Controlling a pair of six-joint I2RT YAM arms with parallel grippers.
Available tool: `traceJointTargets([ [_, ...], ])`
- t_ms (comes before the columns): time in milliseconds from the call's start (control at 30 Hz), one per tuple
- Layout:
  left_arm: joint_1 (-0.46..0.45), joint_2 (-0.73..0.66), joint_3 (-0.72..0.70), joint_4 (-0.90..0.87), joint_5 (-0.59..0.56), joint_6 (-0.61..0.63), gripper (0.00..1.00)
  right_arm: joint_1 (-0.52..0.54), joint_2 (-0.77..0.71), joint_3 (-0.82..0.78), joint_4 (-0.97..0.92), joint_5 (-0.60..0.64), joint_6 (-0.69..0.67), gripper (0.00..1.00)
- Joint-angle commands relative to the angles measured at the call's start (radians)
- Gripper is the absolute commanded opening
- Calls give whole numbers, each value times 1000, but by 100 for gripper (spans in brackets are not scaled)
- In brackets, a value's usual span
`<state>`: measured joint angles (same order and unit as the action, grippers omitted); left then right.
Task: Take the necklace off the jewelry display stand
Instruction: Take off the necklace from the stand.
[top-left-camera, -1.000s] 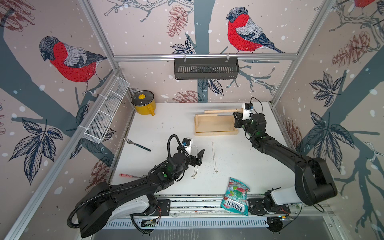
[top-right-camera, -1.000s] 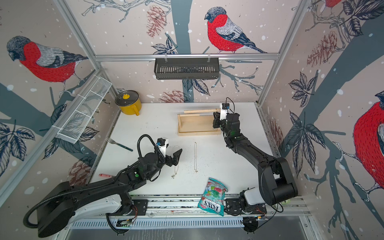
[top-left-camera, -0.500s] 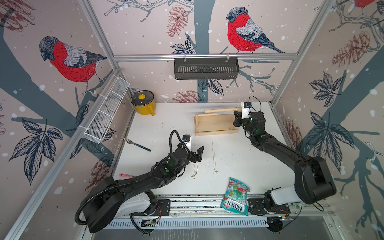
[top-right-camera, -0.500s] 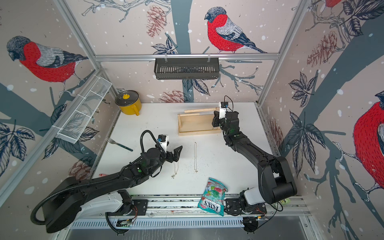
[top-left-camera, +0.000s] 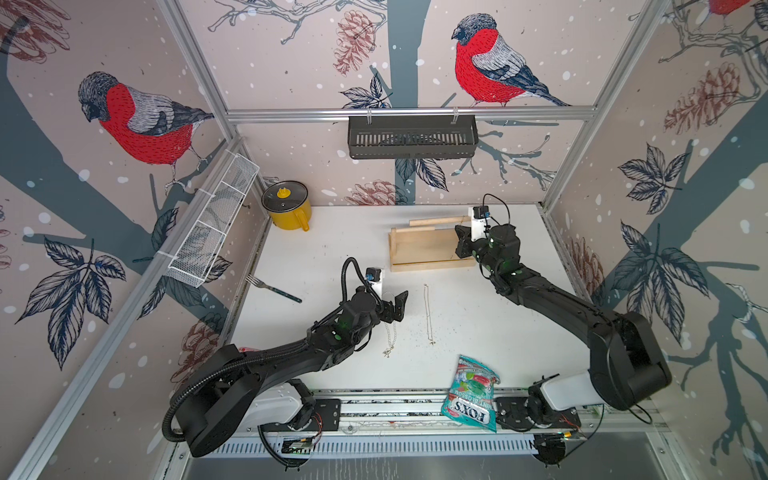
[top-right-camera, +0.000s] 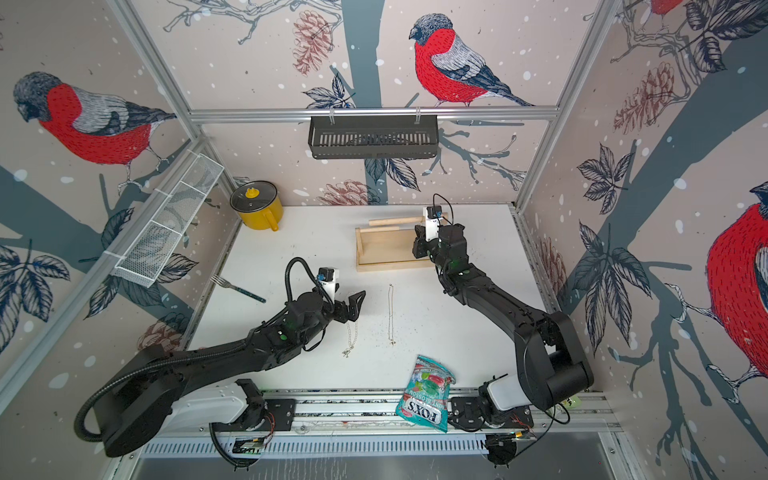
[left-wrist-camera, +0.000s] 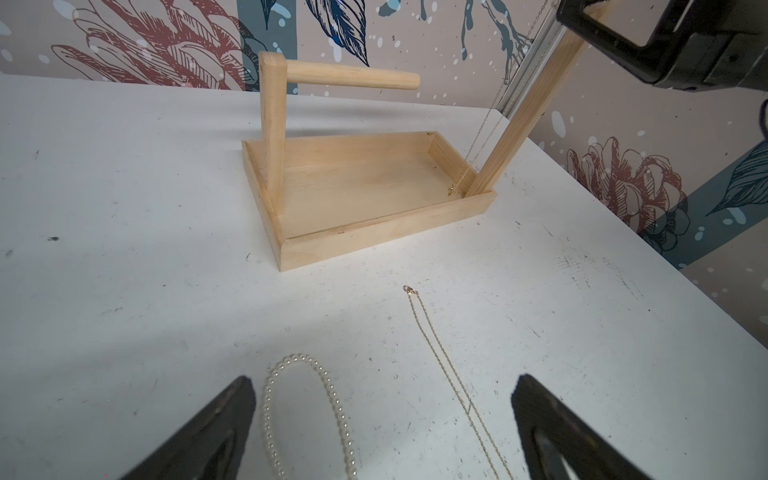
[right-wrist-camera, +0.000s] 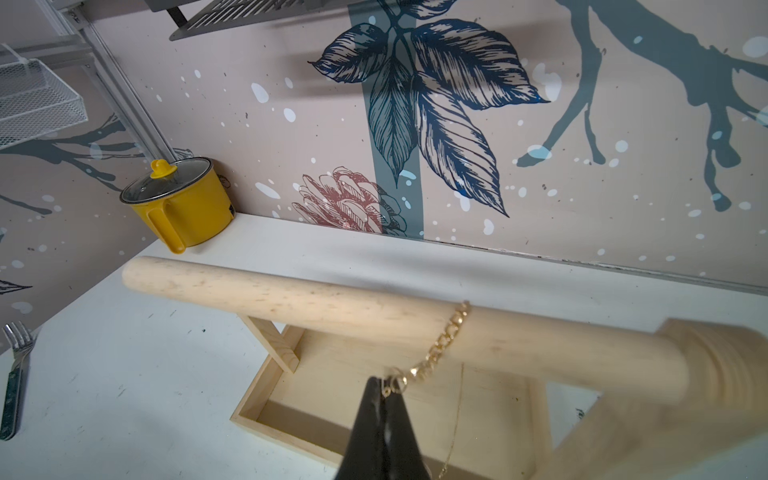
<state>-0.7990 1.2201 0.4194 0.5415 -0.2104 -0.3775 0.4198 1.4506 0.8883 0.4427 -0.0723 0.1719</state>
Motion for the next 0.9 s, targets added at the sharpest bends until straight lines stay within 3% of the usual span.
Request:
traceJointTargets([
  [0, 2, 11, 0, 63, 7, -3, 97, 20, 4, 15, -2, 20, -22, 2],
  [500, 48, 93, 33, 85, 43, -33, 97, 97, 25, 86, -38, 32, -41, 1],
  [667, 109, 131, 31, 119, 126, -80, 94, 120, 41, 113, -39, 32, -40, 1],
  [867, 122, 160, 39, 133, 138, -47, 93, 145, 65, 136, -35, 30, -36, 1],
])
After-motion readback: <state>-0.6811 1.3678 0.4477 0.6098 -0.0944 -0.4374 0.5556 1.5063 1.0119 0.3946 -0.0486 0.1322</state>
